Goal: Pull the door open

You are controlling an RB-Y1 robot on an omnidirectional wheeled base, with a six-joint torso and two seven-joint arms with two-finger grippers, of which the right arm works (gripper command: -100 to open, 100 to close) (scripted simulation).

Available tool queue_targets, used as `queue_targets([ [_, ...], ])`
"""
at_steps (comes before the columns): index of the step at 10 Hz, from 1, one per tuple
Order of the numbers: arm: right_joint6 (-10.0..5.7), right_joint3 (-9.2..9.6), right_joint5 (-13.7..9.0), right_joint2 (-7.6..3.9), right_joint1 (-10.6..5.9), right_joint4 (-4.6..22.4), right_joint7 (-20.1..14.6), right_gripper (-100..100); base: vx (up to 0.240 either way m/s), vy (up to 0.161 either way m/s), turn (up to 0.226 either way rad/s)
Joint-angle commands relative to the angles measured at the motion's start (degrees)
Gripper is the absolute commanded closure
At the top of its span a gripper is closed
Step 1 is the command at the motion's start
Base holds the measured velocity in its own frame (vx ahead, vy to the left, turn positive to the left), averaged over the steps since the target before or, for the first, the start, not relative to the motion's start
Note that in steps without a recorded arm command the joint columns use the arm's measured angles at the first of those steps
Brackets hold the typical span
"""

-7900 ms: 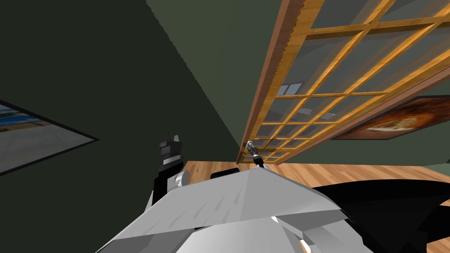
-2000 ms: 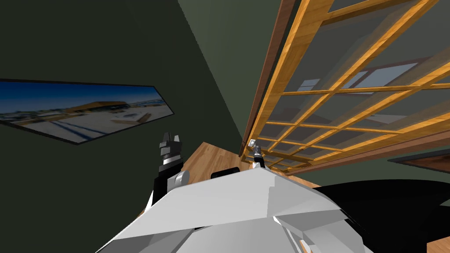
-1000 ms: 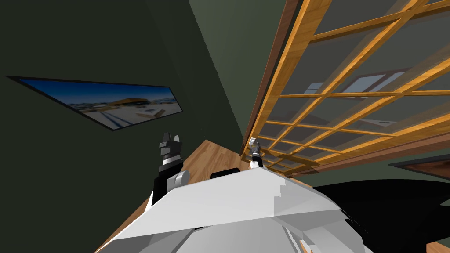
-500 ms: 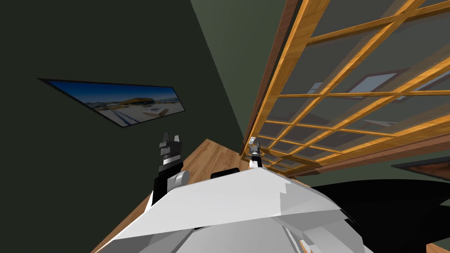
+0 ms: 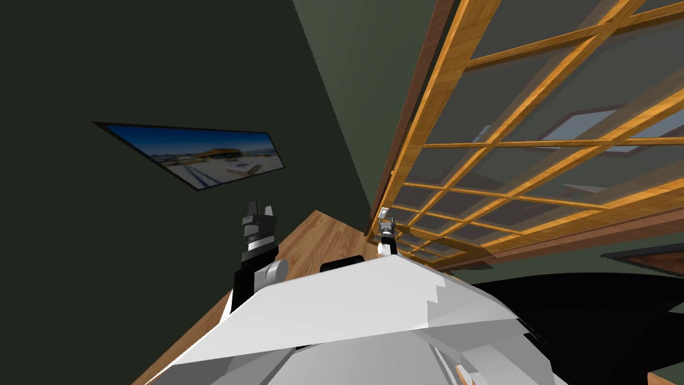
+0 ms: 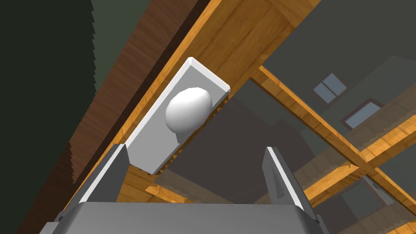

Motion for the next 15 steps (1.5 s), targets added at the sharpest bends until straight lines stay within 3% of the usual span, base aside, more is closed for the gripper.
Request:
queue_targets([
  [1,-0.01,0.10,-0.5,0.10,-0.13,0.1,-1.7,-100,-0.034,-0.007,0.029],
  [15,0.02,1.90,-8.2,2.19,-1.66,-0.2,-22.2,-100,-0.051,-0.006,0.050],
])
